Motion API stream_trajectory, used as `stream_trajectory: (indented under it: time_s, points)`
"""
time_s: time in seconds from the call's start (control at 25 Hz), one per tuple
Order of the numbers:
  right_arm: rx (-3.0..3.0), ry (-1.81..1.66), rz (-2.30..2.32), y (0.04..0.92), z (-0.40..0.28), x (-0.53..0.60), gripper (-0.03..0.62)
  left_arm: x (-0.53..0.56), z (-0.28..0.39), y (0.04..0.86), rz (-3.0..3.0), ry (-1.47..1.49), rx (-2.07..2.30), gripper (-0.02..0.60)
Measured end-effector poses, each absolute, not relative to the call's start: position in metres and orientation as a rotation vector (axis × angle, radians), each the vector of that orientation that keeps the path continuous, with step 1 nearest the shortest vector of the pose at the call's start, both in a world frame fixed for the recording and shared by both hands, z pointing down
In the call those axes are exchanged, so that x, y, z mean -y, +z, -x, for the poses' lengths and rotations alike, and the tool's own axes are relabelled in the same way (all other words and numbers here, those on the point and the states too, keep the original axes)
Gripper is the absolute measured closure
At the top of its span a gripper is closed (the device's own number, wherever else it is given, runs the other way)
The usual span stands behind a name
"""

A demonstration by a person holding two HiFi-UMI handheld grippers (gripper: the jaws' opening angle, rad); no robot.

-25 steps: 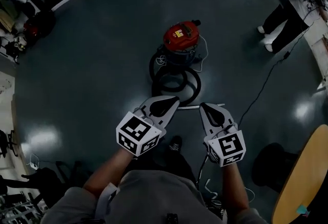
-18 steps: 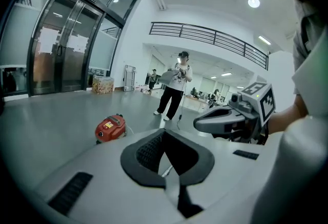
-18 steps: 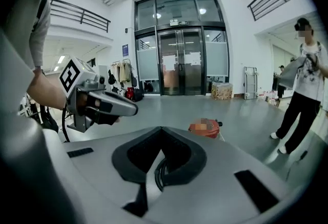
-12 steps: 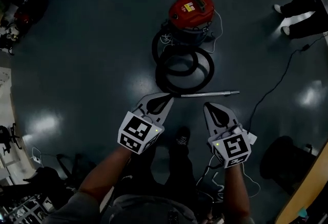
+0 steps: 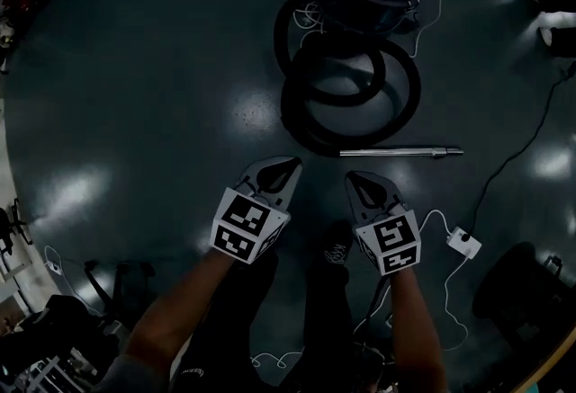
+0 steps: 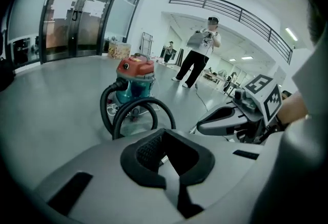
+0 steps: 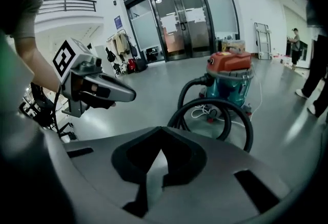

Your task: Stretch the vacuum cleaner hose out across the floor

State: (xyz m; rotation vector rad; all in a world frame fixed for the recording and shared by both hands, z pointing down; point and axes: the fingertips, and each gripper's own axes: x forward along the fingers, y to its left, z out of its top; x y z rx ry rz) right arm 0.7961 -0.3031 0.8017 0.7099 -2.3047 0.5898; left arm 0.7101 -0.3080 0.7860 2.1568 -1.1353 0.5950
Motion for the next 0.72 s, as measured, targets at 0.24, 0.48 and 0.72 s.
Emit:
stream_trajectory:
  time_s: [0.24, 0.48, 0.72]
  points:
    - [2.234, 0.570, -0.599, 0.938, -0.772, 0.304, 0.588, 0.305, -0.691, 0.908, -2.095, 0.625, 1.099, 0.584]
    - [2.168, 0.568, -0.486, 1.056, -0.747, 0.307, 0.585, 0.319, -0.659, 1.018, -2.029, 0.686, 1.097, 0.584]
    - [2.135, 0.493, -0.404, 1.133, -0.720, 0.313, 0.459, 0.315, -0.646, 1.082, -1.948, 0.657, 1.091, 0.584]
